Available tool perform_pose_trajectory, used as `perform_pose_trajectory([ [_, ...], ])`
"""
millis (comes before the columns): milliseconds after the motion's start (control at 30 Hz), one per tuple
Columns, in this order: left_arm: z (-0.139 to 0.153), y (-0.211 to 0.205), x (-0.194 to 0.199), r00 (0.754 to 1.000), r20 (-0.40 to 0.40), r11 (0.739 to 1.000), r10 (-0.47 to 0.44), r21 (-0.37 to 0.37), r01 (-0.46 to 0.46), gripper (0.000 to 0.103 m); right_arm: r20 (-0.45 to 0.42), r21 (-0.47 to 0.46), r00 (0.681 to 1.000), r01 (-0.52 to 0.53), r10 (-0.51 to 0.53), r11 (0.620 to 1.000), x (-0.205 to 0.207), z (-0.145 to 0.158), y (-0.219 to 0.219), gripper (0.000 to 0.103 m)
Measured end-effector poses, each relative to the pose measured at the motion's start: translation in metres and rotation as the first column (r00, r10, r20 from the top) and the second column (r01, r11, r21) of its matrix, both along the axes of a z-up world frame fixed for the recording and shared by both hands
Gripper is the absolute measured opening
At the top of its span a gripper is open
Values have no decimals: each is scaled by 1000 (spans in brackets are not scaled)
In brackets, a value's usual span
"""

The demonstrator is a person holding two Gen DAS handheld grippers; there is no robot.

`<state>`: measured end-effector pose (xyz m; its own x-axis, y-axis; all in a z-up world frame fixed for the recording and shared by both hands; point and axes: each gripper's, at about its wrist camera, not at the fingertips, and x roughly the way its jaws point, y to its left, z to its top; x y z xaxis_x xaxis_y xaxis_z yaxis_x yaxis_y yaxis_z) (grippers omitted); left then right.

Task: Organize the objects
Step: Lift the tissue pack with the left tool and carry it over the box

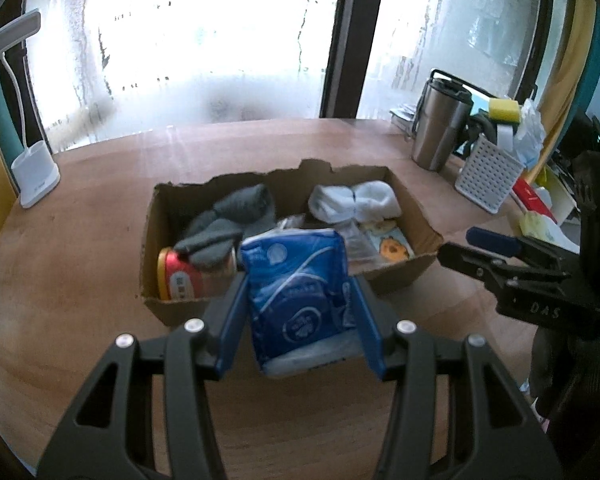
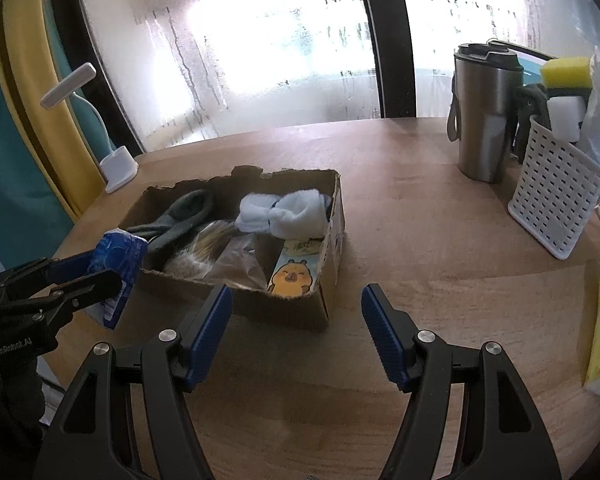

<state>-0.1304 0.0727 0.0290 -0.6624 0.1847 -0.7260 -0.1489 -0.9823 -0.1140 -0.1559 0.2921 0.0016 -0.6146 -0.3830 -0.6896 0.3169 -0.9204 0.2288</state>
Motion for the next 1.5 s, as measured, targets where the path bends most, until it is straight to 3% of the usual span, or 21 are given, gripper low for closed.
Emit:
perform_pose_trajectory([
  [1500,-23,19,-94,998,69,1000,6,-15,-4,52,63,-22,998,-2,3,1000,-59,-21,5,70],
])
